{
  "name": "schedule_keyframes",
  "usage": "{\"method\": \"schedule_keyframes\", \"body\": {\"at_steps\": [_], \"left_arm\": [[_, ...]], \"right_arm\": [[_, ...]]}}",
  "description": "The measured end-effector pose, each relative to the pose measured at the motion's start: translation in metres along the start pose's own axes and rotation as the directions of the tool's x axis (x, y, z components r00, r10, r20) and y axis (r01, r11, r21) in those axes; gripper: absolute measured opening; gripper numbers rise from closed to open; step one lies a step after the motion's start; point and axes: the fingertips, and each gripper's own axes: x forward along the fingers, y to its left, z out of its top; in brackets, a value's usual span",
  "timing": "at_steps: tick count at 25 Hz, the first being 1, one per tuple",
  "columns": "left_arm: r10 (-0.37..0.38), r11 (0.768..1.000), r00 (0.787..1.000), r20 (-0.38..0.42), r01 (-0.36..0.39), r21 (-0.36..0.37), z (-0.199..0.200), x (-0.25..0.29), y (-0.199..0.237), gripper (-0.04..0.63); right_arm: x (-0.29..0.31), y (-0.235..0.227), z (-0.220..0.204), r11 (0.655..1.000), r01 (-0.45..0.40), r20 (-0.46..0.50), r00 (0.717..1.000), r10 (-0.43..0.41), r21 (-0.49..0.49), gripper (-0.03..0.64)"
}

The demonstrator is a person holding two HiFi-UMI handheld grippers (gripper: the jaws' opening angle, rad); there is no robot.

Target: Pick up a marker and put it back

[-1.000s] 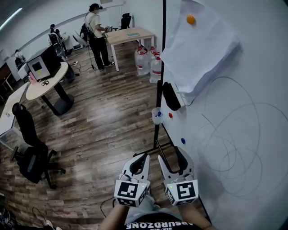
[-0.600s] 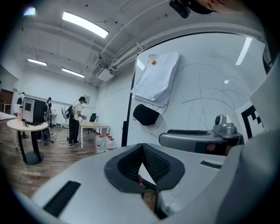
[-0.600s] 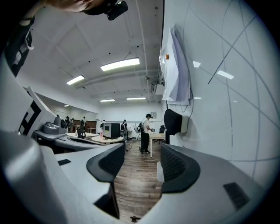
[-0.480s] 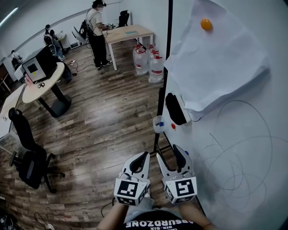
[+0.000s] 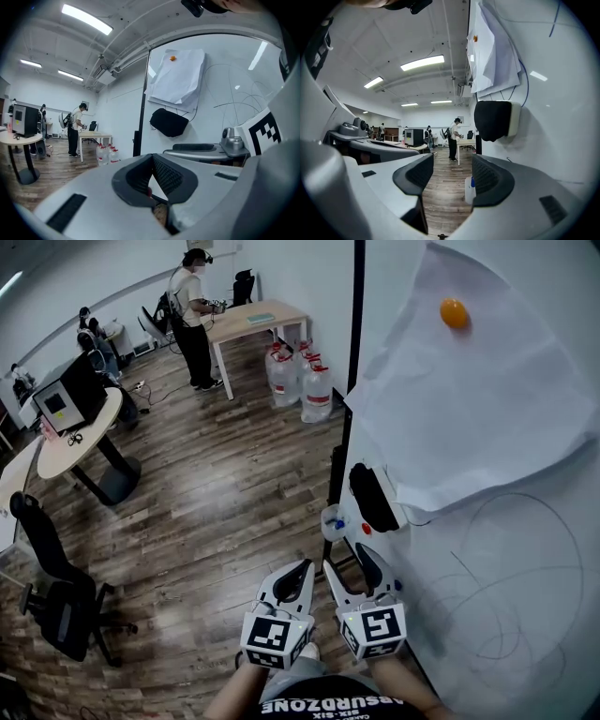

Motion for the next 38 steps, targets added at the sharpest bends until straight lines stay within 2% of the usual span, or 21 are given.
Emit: {"method": "schedule_keyframes", "body": {"at_steps": [4,10,20,29,38], "left_arm": [[-0.024,1.0,1.0,-0.004,0.024,0.009,-0.001,0.009,0.013,0.008],[-0.042,0.999,0.999,-0.02,0.041,-0.017,-0.01,0.018,0.02,0.008],[-0.025,1.0,0.999,-0.042,0.024,-0.019,-0.022,0.031,0.033,0.008],[-0.039,0.999,0.997,-0.072,0.039,-0.001,-0.027,0.057,0.045,0.008],[-0.053,0.999,0.994,-0.096,0.053,-0.005,-0.029,0.072,0.058,0.008]], "right_arm": [[0.019,-0.005,-0.008,1.0,0.031,-0.021,0.999,-0.031,-0.005,0.232],[0.03,-0.015,-0.014,0.998,0.055,-0.041,0.998,-0.055,0.001,0.232],[0.053,-0.029,-0.048,0.997,0.08,-0.091,0.993,-0.079,0.003,0.231],[0.084,-0.048,-0.074,0.988,0.139,-0.093,0.987,-0.132,0.063,0.224],[0.113,-0.06,-0.103,0.982,0.157,-0.166,0.976,-0.139,0.1,0.199]]}}
